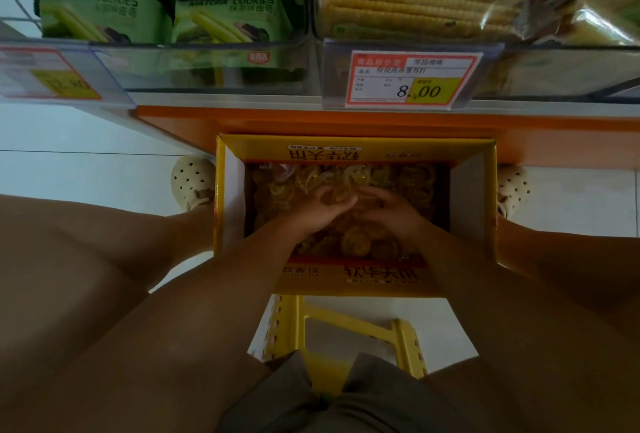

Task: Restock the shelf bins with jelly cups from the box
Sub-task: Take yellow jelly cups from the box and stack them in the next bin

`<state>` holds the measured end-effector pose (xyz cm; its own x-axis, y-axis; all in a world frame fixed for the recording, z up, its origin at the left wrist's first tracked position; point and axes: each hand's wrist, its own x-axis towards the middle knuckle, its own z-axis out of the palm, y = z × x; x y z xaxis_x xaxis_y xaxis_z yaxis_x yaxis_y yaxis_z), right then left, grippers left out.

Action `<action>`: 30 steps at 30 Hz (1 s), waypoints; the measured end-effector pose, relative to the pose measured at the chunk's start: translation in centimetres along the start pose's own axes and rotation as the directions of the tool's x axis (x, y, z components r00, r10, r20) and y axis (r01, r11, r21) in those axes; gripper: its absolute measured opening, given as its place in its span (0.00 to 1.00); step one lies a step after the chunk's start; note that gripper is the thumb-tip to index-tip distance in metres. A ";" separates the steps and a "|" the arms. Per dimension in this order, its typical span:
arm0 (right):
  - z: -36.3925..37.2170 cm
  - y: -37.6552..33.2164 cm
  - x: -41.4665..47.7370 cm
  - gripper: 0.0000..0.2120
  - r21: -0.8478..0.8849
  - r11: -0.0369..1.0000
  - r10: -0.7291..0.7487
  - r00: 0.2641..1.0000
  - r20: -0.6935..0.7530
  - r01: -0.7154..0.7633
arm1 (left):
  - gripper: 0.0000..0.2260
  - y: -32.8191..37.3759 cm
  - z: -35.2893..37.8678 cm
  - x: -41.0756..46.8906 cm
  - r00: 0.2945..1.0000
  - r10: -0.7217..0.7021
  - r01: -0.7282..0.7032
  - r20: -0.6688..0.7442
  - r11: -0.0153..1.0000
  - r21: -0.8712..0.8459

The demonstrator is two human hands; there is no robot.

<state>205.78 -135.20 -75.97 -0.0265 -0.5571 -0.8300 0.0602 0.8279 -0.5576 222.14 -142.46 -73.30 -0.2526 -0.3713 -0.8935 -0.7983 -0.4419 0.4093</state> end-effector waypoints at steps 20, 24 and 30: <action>0.6 -0.8 -2.2 0.16 0.107 0.994 0.003 0.998 -0.055 0.003 | 0.17 -2.4 -1.9 -2.2 0.999 0.018 -0.025 -0.029 0.966 -0.259; 0.7 -1.2 -2.2 0.22 0.112 0.993 0.038 0.999 0.025 -0.041 | 0.19 -3.3 -2.3 -2.7 1.000 0.023 -0.027 -0.018 0.967 -0.254; 1.4 -0.9 -2.5 0.18 0.119 0.991 0.055 0.998 0.043 -0.060 | 0.27 -3.4 -1.5 -3.4 0.993 0.009 0.016 0.121 0.978 -0.210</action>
<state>207.20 -134.63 -73.38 0.0194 -0.5128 -0.8583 0.1797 0.8462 -0.5016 226.51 -140.88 -71.34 -0.3243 -0.2737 -0.9055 -0.6699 -0.6094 0.4242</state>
